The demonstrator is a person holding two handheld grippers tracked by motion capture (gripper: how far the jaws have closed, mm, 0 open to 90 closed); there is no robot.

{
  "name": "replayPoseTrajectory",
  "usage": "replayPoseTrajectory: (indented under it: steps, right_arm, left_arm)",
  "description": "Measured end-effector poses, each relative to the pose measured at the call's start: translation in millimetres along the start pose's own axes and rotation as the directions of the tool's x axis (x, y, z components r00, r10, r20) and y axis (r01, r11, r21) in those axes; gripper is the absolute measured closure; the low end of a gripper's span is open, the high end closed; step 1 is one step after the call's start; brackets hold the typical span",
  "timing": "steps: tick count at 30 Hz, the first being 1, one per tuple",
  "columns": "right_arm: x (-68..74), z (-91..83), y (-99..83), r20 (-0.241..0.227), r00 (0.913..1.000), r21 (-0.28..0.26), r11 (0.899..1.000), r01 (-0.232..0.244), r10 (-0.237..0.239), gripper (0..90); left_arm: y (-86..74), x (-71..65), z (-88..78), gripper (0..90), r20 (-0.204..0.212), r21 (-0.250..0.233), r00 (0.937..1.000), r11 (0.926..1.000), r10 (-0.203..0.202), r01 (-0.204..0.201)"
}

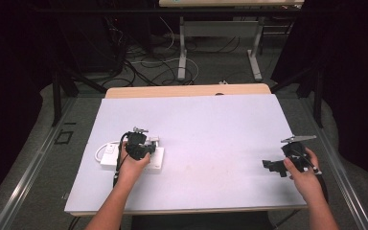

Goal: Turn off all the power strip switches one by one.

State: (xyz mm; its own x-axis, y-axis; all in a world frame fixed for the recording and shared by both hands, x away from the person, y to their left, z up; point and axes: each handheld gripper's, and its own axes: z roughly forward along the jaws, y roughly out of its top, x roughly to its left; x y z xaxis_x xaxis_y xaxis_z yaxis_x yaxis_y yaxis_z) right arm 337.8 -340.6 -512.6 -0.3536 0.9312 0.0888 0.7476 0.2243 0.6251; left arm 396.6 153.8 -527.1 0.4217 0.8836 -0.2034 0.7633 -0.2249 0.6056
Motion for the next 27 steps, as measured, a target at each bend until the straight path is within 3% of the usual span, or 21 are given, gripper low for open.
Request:
replayPoseTrajectory:
  steps: [13,27]
  right_arm:
    - [-2.1,0.2,-0.3,-0.004,1.0,-0.001,1.0,0.003,-0.003,0.0]
    - [0.9,-0.2,0.3,0.0,1.0,-0.007,1.0,0.006,-0.006,0.0]
  left_arm:
    - [2.0,2.5,-7.5,90.0,0.004,-0.023,1.0,0.9997,-0.008,0.008]
    - [2.7,2.3,-23.5,68.8,0.028,-0.09,0.9996,0.9959,-0.004,0.006]
